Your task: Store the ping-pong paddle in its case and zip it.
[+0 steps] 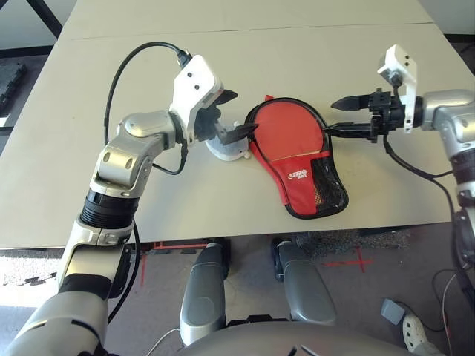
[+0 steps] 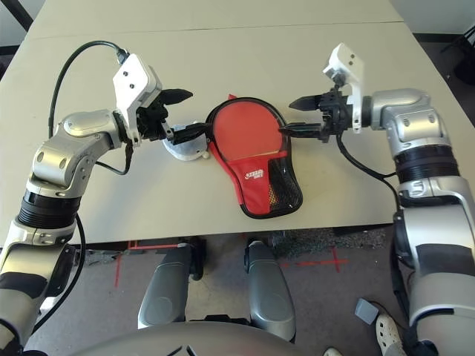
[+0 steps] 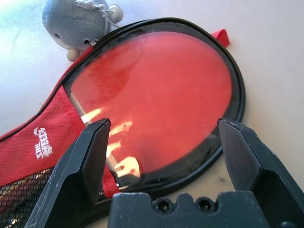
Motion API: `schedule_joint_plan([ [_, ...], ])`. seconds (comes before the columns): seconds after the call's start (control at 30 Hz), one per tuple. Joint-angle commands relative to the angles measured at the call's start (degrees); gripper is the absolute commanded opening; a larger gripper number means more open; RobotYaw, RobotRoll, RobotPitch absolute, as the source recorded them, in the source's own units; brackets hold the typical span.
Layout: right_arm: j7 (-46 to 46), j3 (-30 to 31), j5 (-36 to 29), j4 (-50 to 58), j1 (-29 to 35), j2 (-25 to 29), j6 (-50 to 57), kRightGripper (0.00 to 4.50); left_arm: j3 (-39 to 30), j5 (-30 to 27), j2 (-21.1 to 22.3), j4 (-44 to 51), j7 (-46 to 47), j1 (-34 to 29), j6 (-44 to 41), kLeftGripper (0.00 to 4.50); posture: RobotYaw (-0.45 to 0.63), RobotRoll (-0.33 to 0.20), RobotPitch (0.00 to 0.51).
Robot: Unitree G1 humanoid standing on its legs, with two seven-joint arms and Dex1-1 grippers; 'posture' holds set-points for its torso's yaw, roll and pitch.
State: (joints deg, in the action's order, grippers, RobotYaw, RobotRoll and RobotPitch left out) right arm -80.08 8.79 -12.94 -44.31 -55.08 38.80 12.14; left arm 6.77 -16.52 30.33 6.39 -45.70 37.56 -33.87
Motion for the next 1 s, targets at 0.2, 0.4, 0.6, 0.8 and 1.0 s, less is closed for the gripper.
schedule_joint_plan([
  [0.2,-2.9,2.6,6.9,-6.3,0.1,-4.1,-8.9,4.46,-1.8,-0.9,3.2,2.6,-0.4,-1.4,-3.1,4.5,0.11,0.0,0.261],
  [0.4,-2.3,3.5,10.2,-8.3,1.6,-5.1,-12.7,4.46,-3.0,-2.4,7.2,3.4,-1.8,-2.1,-8.4,4.5,0.13,0.0,0.267],
  [0.6,-0.9,3.0,11.7,-10.1,1.6,-5.9,-14.5,4.46,-2.8,-5.3,9.7,5.2,-4.0,-3.4,-14.3,4.5,0.13,0.0,0.271],
  [0.8,-0.1,2.8,12.2,-10.4,1.7,-6.3,-14.9,4.46,-1.1,-5.5,9.2,5.3,-4.0,-4.7,-15.8,4.5,0.12,0.0,0.273],
  [1.0,0.4,2.7,12.1,-10.1,1.8,-6.4,-14.9,4.46,1.5,-3.0,7.3,2.5,-2.2,-4.6,-13.7,4.5,0.12,0.0,0.273],
])
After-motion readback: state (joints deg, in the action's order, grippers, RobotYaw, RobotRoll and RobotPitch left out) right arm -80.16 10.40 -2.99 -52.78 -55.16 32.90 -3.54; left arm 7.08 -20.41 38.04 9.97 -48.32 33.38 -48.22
